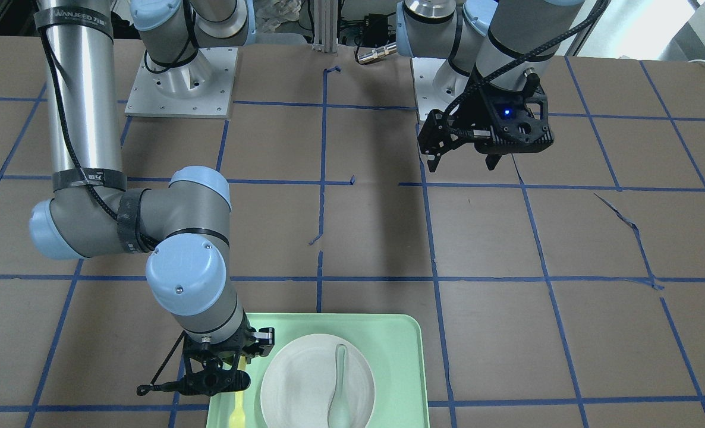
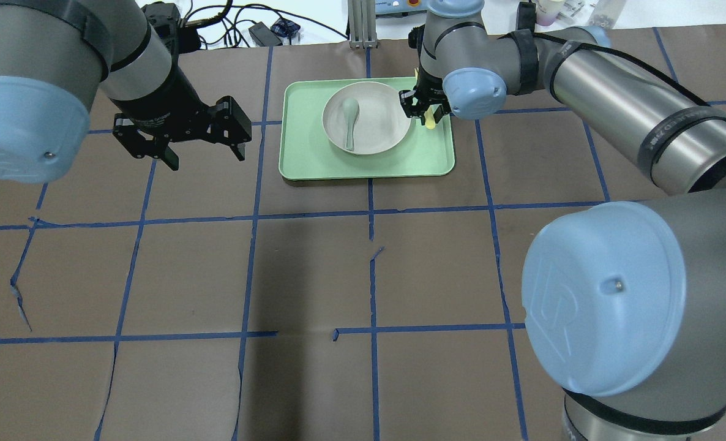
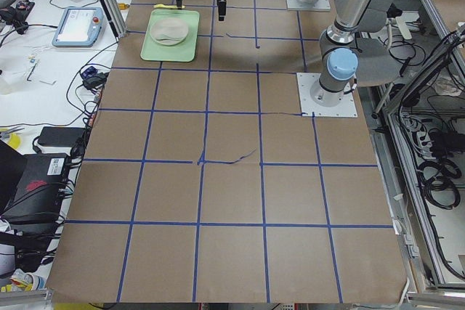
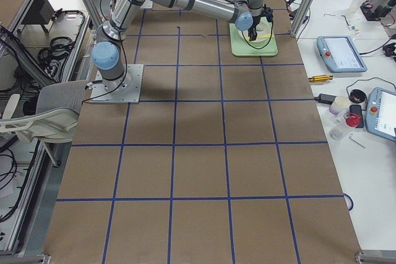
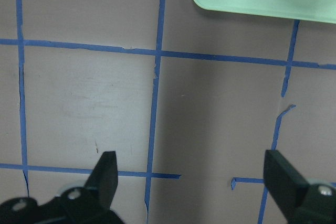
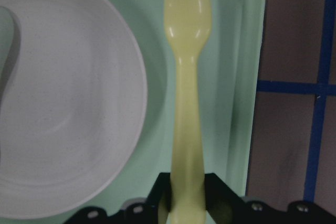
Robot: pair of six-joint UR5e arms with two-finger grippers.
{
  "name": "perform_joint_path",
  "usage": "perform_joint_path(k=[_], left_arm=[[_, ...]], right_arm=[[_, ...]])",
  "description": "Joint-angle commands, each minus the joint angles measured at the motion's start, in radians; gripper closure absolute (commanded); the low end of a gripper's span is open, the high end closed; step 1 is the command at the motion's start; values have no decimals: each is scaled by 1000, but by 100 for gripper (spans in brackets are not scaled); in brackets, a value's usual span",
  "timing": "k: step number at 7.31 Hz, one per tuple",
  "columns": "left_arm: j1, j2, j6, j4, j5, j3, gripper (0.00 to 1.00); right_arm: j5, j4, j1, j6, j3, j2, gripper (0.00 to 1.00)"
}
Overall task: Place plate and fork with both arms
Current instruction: 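Lift the fork out and lower it onto the tray beside the plate, then release the fork and raise the right gripper away from the tray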
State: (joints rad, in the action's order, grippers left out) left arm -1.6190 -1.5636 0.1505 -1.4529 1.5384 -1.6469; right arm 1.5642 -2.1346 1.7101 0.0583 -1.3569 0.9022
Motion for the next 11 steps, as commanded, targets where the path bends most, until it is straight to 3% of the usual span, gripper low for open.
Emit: perform_joint_path(k=[1, 3, 4, 5, 7, 11], left_arm=[[-1, -3, -2, 0, -4, -2, 0], [-1, -3, -2, 0, -6, -1, 0], [-1, -3, -2, 0, -6, -1, 0], [-1, -3, -3, 0, -6, -1, 0], [-1, -1, -3, 0, -6, -1, 0], [-1, 5, -3, 0, -8, -2, 0]], right_arm=[[2, -53, -6, -5, -73, -8, 73], [-1, -54, -6, -5, -77, -23, 64], [-3, -57, -6, -6, -76, -25, 41], [-10, -57, -6, -14, -77, -22, 0], [2, -38, -9, -23, -79, 45, 0], [40, 477, -69, -43, -105, 471, 0]])
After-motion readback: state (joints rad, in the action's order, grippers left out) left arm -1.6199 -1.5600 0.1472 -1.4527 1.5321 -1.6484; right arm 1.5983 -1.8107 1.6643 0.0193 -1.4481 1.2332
